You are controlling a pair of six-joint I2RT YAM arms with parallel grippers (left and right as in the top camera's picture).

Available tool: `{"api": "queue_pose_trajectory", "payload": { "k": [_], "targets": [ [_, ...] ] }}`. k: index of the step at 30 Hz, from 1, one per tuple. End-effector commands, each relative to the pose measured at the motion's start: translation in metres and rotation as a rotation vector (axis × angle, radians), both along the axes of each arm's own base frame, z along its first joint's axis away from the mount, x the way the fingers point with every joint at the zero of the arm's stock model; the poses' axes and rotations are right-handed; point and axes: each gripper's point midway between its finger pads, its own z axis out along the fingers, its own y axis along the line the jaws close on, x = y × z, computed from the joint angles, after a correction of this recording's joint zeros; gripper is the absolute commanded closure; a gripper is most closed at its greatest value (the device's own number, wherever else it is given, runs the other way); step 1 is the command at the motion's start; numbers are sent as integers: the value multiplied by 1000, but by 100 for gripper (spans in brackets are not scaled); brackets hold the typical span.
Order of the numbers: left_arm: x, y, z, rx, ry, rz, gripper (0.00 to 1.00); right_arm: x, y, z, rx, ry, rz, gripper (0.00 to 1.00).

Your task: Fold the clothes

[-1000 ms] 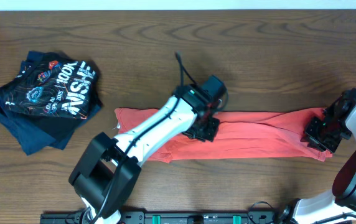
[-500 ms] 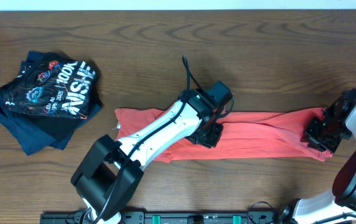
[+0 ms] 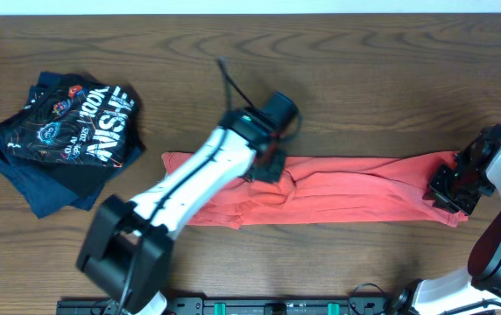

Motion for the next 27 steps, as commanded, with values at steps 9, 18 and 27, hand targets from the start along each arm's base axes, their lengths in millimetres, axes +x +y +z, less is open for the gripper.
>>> {"api": "queue_pose_trajectory", "payload": {
  "k": [9,18,27],
  "targets": [
    [14,-16,-30,-57,52,34,75,1,6,1,2,-4,18,75],
    [-43,-78,-78,-128,253,-81,76,1,6,1,2,-4,18,75],
    [-56,-99,-80,-142,241,-114,74,1,6,1,1,-4,19,76]
  ]
}}
